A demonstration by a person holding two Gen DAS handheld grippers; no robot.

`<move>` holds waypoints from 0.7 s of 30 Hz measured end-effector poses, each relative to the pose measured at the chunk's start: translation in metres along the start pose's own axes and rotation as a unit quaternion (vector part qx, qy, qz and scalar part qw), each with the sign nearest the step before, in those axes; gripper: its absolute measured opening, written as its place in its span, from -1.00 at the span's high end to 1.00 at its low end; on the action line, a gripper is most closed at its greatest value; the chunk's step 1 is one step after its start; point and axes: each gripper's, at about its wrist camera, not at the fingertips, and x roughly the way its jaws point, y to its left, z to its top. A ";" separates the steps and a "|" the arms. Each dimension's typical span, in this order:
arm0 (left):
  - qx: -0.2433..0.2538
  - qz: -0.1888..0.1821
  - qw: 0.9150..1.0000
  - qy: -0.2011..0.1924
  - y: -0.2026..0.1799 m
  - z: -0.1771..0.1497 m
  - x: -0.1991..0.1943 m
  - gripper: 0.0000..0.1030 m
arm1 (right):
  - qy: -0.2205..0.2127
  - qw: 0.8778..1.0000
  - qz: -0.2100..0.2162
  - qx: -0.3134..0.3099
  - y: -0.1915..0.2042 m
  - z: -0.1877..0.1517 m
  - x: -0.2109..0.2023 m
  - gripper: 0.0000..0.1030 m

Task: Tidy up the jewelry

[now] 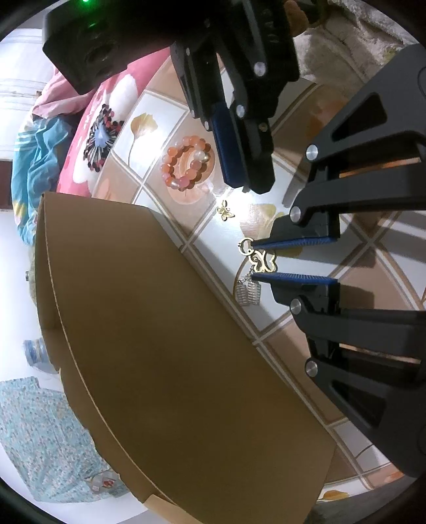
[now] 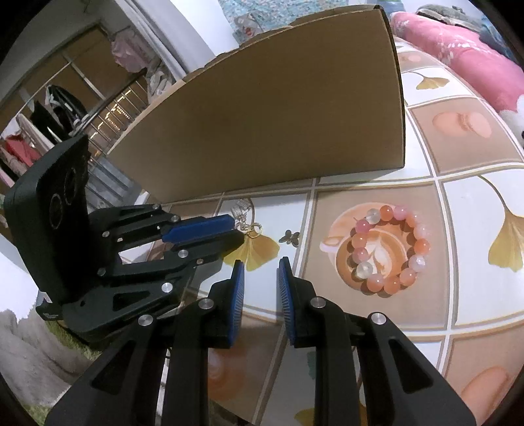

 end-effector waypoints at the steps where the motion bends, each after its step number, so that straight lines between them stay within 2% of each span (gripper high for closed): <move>1: -0.001 0.000 1.000 0.003 0.000 0.000 0.000 1.00 | -0.002 1.000 0.000 -0.001 0.001 0.000 -0.001 0.57; 15: -0.028 -0.016 0.999 0.000 0.006 -0.020 -0.017 0.99 | -0.008 0.999 -0.015 -0.037 0.024 -0.005 -0.009 0.57; 17: -0.029 -0.018 0.999 -0.013 0.007 -0.018 -0.020 0.93 | -0.007 0.999 -0.015 -0.035 0.025 -0.005 -0.008 0.57; 19: -0.031 -0.022 0.999 -0.022 0.008 -0.013 -0.020 0.62 | -0.007 0.999 -0.014 -0.034 0.025 -0.004 -0.007 0.57; 21: -0.029 -0.024 0.999 -0.025 0.009 -0.009 -0.017 0.54 | -0.007 0.999 -0.014 -0.035 0.026 -0.003 -0.005 0.57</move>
